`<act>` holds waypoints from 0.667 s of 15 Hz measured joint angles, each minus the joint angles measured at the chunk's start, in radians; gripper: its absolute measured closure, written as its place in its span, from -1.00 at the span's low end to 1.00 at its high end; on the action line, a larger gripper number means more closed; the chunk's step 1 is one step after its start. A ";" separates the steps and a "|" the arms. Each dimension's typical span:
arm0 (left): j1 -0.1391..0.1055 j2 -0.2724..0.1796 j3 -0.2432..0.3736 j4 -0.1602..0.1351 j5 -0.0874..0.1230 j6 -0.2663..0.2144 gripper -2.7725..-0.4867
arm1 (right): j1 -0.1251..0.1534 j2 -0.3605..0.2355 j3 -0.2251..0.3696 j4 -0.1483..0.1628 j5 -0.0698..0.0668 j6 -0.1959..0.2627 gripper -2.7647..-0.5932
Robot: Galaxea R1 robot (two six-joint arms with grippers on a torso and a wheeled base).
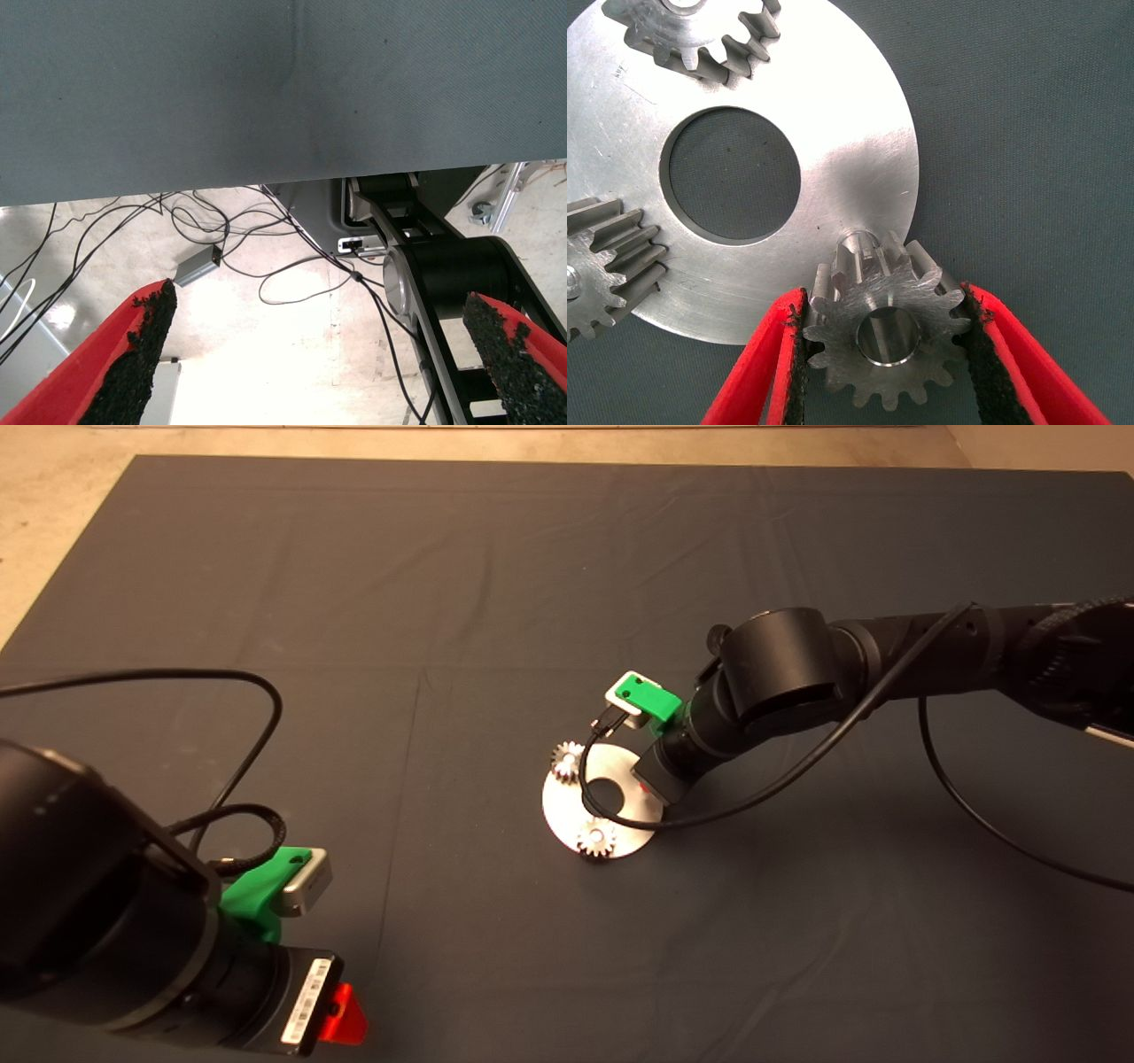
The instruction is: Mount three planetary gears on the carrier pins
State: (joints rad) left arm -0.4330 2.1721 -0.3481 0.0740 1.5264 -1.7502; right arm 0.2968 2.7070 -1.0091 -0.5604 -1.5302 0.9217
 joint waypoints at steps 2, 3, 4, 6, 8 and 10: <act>0.000 0.000 0.000 0.000 0.000 0.000 -0.61 | 0.000 0.000 0.000 0.000 0.011 0.014 0.58; 0.000 0.000 0.000 0.000 0.000 0.000 -0.61 | 0.000 0.000 0.000 0.000 0.013 0.014 0.58; 0.000 0.000 0.000 0.000 0.000 0.000 -0.61 | 0.000 0.000 0.000 0.000 0.014 0.020 0.58; 0.000 0.000 0.000 0.000 0.000 0.000 -0.61 | 0.000 0.000 0.000 0.000 0.027 0.030 0.58; 0.000 0.000 0.000 0.000 0.000 0.000 -0.61 | 0.000 0.000 0.000 0.000 0.043 0.033 0.58; 0.000 0.000 0.000 0.000 0.000 0.000 -0.61 | 0.000 0.000 0.000 0.000 0.044 0.033 0.58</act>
State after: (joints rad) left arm -0.4330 2.1721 -0.3481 0.0740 1.5264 -1.7502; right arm 0.2966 2.7070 -1.0087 -0.5609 -1.4864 0.9549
